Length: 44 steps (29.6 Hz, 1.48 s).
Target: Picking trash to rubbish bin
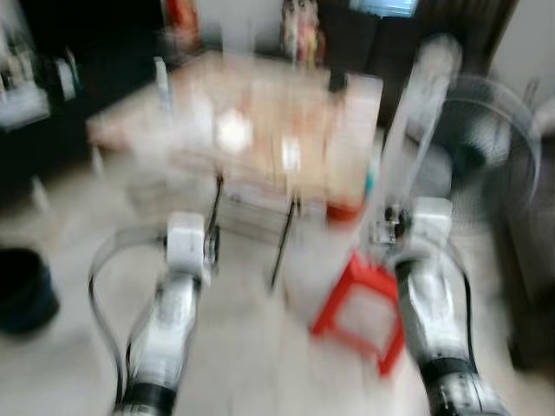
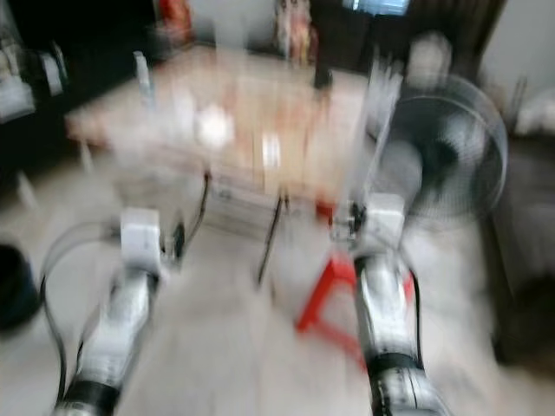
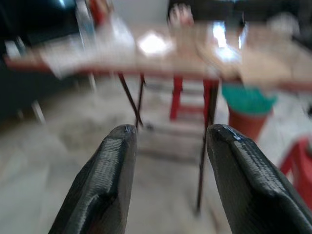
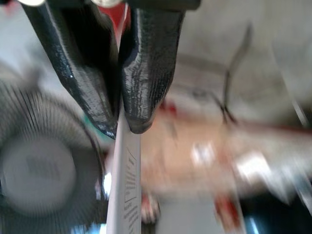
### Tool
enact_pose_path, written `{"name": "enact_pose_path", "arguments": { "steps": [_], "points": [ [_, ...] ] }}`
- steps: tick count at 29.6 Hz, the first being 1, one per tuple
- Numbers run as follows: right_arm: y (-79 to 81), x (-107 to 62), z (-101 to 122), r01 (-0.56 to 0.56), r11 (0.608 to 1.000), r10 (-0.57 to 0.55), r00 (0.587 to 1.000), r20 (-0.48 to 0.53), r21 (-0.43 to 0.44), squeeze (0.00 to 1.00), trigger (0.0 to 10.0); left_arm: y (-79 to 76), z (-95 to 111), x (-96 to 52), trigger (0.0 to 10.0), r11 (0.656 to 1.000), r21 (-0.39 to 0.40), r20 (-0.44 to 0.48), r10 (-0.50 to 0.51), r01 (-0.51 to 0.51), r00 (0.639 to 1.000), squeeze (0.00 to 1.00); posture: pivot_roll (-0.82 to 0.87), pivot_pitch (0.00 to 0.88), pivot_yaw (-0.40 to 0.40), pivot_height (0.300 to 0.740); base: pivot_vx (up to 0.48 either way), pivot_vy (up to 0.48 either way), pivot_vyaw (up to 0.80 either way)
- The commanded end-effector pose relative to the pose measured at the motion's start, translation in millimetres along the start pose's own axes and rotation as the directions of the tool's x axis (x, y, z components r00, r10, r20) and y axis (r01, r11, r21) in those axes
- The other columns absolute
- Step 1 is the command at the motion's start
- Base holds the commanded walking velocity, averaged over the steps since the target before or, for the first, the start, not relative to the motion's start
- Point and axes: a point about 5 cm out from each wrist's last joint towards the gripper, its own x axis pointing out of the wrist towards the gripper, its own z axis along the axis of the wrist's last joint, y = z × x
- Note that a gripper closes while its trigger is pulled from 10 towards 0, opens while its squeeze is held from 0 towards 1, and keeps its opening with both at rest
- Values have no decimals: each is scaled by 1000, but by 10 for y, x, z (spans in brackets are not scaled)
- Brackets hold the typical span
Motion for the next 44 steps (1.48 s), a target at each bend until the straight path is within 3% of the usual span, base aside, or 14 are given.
{"name": "enact_pose_path", "arguments": {
  "steps": [1,3,4,5,7,8,11,17,20,22,30,44],
  "points": [
    [-152,-120,-298,32,999,-30,988,-152,10,0,10000,86,-266,-83,10000,1000,6,-118,23,-22,993,0,-80,12,-107,740,0,0,0],
    [-220,-194,-424,48,999,-46,977,-210,8,0,10000,113,-388,-132,10000,999,20,-174,32,-29,984,0,-80,12,-107,740,0,0,0],
    [-312,-331,-633,71,997,-69,948,-310,-5,0,10000,145,-586,-232,10000,999,30,-262,35,-28,964,0,-80,12,-107,740,0,0,0],
    [-312,-331,-633,71,997,-69,948,-310,-5,0,10000,145,-586,-232,10000,999,30,-262,35,-28,964,0,-80,12,-107,740,0,0,0],
    [-422,-534,-883,110,994,-111,895,-431,-26,0,10000,170,-842,-395,10000,999,25,-381,35,-27,924,0,-76,15,-111,740,0,0,0],
    [-422,-534,-883,110,994,-111,895,-431,-26,0,10000,170,-842,-395,10000,999,25,-381,35,-27,924,0,-76,15,-111,740,0,0,0],
    [-492,-779,-1143,178,984,-139,822,-552,17,0,10000,148,-1160,-654,10000,1000,17,-534,20,-13,846,0,-76,16,-110,740,0,0,0],
    [-426,-997,-1362,166,986,-119,754,-646,11,0,10000,97,-1456,-991,10000,1000,6,-685,22,-25,728,0,-73,9,-106,740,0,0,307],
    [-408,-1017,-1383,160,987,-115,748,-654,8,0,10000,93,-1493,-1043,10000,999,-4,-702,25,-39,712,0,-73,9,-106,740,0,0,794],
    [-401,-1060,-1419,189,982,-131,738,-662,16,0,10000,134,-1584,-1199,10000,993,-23,-743,62,-119,666,0,-70,8,-108,740,0,0,800],
    [-371,-1080,-1443,179,984,-130,729,-672,4,0,10000,188,-1627,-1284,10000,991,-17,-759,75,-136,646,0,-66,3,-103,740,0,0,800],
    [-363,-1115,-1471,188,982,-134,721,-680,7,0,10000,169,-1618,-1255,10000,992,-23,-760,62,-122,647,0,-62,0,-100,740,0,0,800]
  ]
}}
